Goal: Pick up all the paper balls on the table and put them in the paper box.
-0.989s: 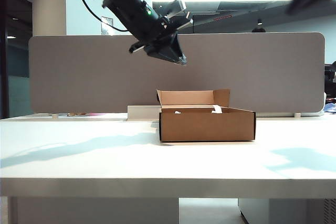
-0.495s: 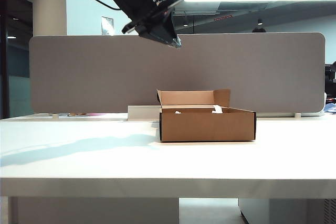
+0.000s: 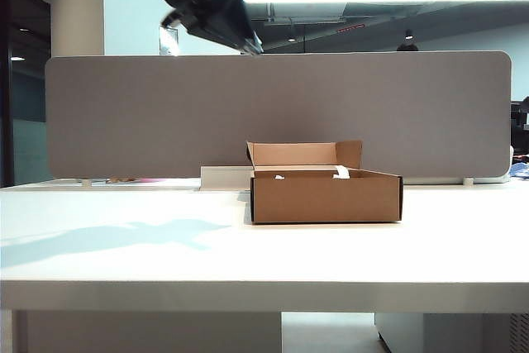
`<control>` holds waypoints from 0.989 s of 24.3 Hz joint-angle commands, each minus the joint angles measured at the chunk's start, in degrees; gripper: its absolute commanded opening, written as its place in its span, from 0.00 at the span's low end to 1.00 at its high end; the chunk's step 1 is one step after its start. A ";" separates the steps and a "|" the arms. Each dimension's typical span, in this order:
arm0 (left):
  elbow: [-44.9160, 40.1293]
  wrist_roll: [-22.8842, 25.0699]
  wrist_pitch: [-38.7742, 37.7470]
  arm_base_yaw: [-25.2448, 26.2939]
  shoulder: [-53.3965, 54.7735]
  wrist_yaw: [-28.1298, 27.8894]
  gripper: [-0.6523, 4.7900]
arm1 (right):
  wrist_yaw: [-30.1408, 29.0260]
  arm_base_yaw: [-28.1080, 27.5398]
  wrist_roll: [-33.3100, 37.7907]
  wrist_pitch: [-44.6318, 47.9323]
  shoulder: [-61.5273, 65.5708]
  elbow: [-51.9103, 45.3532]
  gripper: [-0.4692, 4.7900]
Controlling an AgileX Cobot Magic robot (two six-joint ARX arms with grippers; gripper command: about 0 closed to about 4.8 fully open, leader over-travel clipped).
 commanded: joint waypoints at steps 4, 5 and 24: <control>-12.28 0.39 3.89 -0.07 -12.68 -0.90 0.11 | 1.14 0.11 0.76 4.68 -7.48 -7.89 0.07; -13.57 0.39 4.39 -0.07 -14.01 -0.92 0.11 | 1.27 0.13 1.05 5.44 -8.28 -8.66 0.07; -31.58 -0.04 4.61 -0.07 -39.76 -9.92 0.11 | 5.75 0.46 1.18 13.66 -14.25 -19.26 0.07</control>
